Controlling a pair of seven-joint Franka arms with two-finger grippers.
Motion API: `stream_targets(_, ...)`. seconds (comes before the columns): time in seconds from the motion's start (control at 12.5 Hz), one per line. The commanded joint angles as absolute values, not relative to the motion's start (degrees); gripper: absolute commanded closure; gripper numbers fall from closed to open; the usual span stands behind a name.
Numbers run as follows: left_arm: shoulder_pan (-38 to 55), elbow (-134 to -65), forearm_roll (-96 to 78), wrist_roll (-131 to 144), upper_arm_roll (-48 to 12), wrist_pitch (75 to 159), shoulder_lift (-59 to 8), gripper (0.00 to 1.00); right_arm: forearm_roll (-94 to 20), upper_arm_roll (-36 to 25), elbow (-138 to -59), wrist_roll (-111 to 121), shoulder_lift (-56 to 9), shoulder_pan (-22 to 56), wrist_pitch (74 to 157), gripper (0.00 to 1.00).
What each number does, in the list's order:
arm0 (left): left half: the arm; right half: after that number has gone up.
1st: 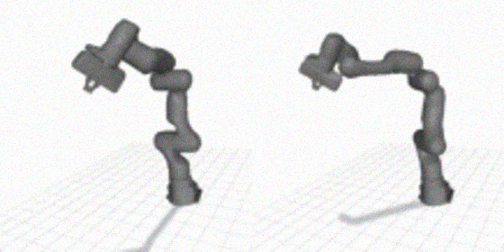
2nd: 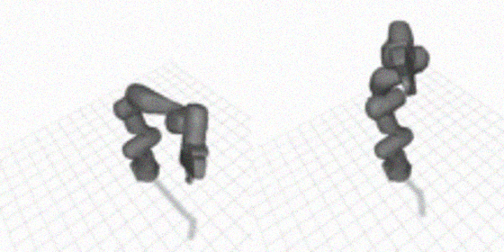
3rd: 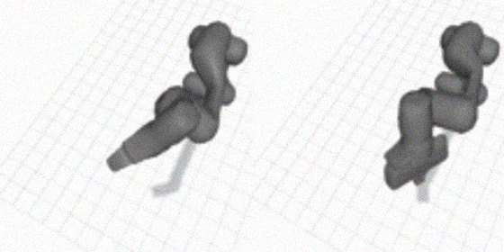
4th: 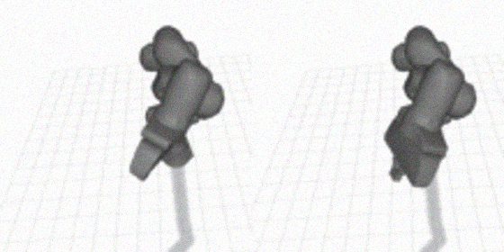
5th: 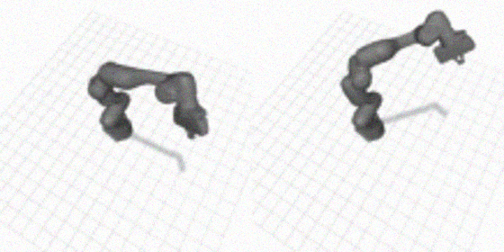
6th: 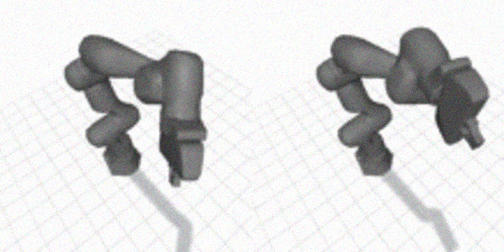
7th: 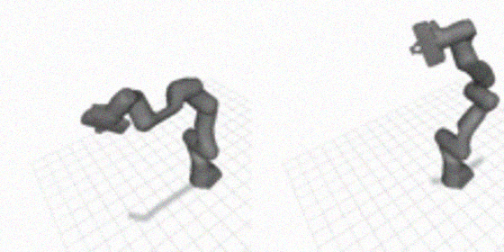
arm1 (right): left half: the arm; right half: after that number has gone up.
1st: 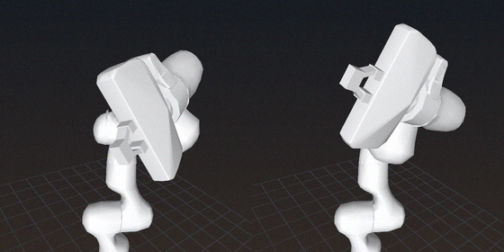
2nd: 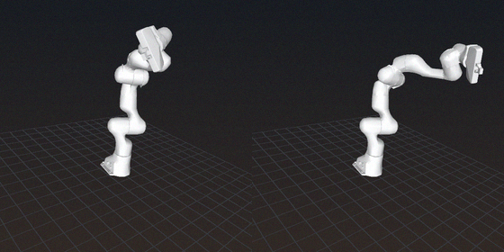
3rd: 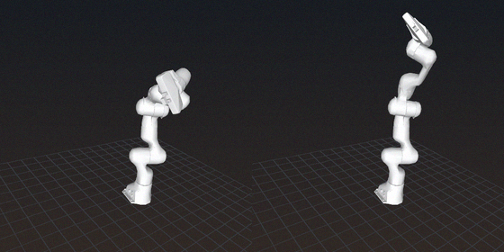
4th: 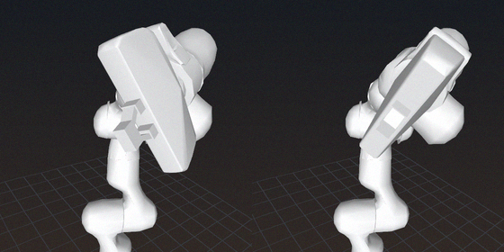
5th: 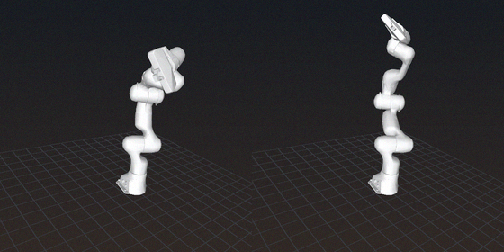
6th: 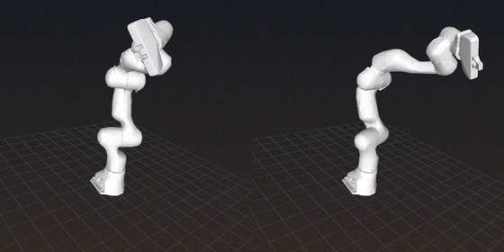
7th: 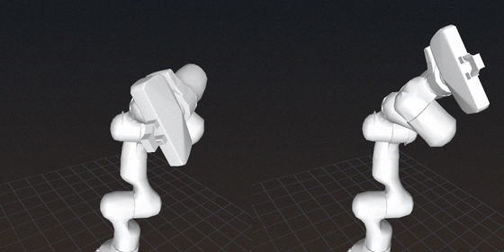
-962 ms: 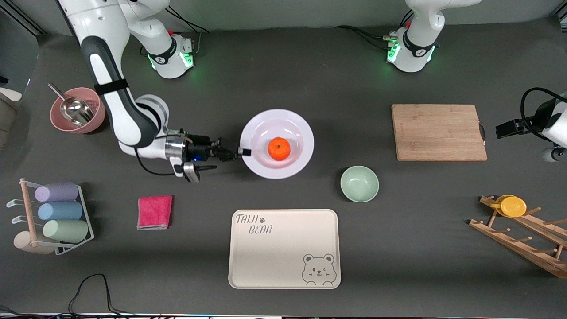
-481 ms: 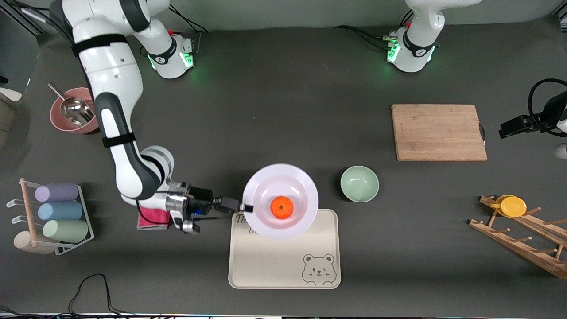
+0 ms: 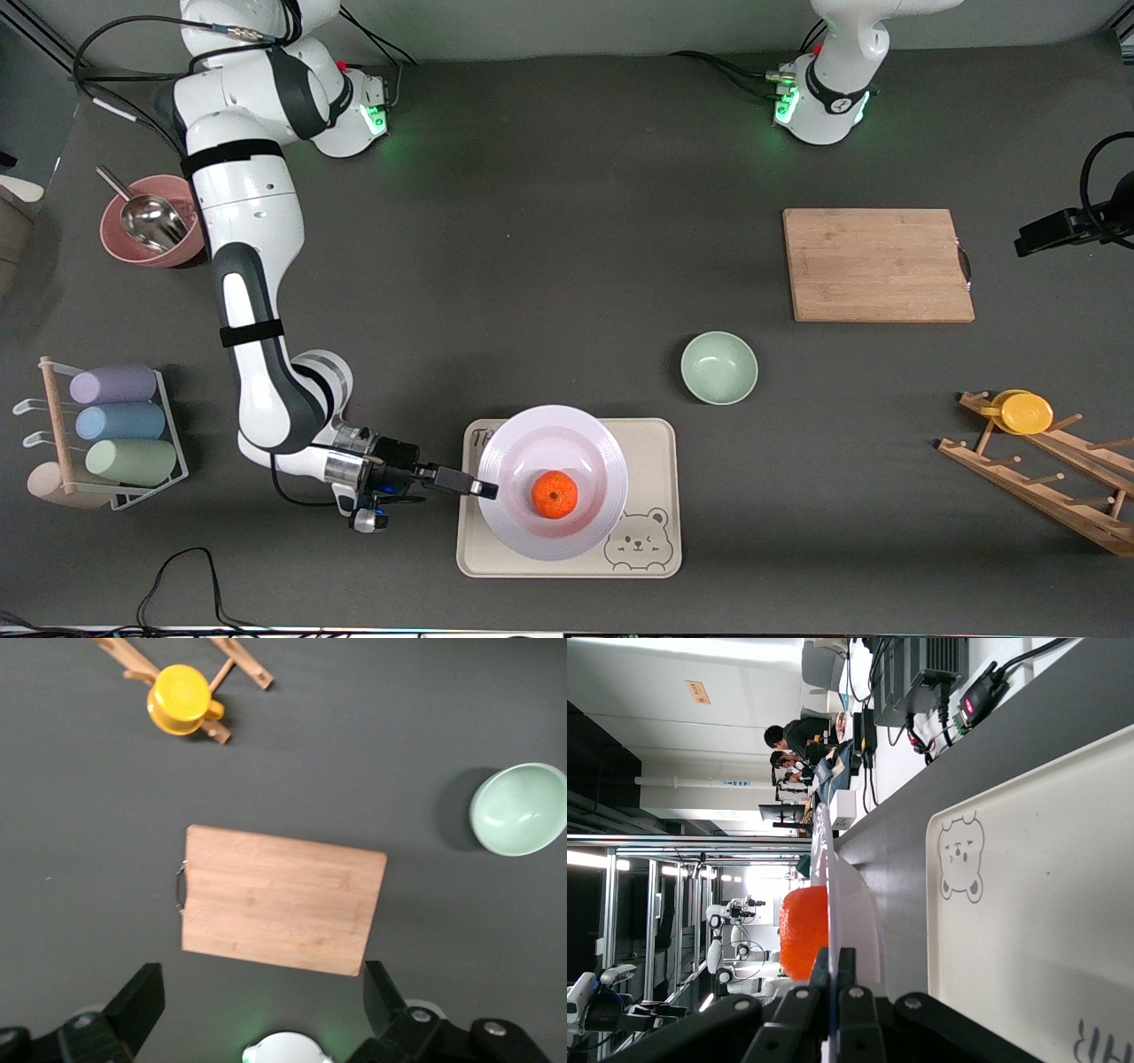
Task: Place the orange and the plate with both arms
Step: 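Slide the plate with the right gripper onto the white printed tray, then open the right gripper and draw it back from the plate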
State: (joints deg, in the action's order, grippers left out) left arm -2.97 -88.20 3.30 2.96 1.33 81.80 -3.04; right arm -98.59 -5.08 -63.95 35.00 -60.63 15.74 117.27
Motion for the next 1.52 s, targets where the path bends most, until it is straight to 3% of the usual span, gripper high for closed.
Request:
stream_targets(0.0,-3.1,-87.3,4.7,0.3,1.2,79.1,-3.4,0.0,-97.4,-4.9,-60.6,34.7,-64.4,15.6,117.7,1.0)
stream_targets(0.24,-2.7,-87.8,4.7,0.3,1.1,79.4,-5.1,0.0,-97.1,-5.0,-60.6,34.5,-67.8,16.1,118.0,1.0)
stream_targets(0.64,-2.5,-90.3,4.5,0.4,0.9,82.1,-4.9,0.0,-95.9,-4.8,-59.8,35.5,-69.4,17.8,125.3,1.0)
stream_targets(1.28,-2.3,-90.4,4.5,0.3,0.8,82.2,-6.4,0.0,-96.0,-4.7,-59.2,43.4,-70.4,17.8,125.4,1.0)
stream_targets(1.44,-2.4,-90.4,4.5,0.3,0.8,82.4,-7.0,0.0,-95.9,-4.7,-59.7,43.4,-70.4,17.8,125.5,0.52)
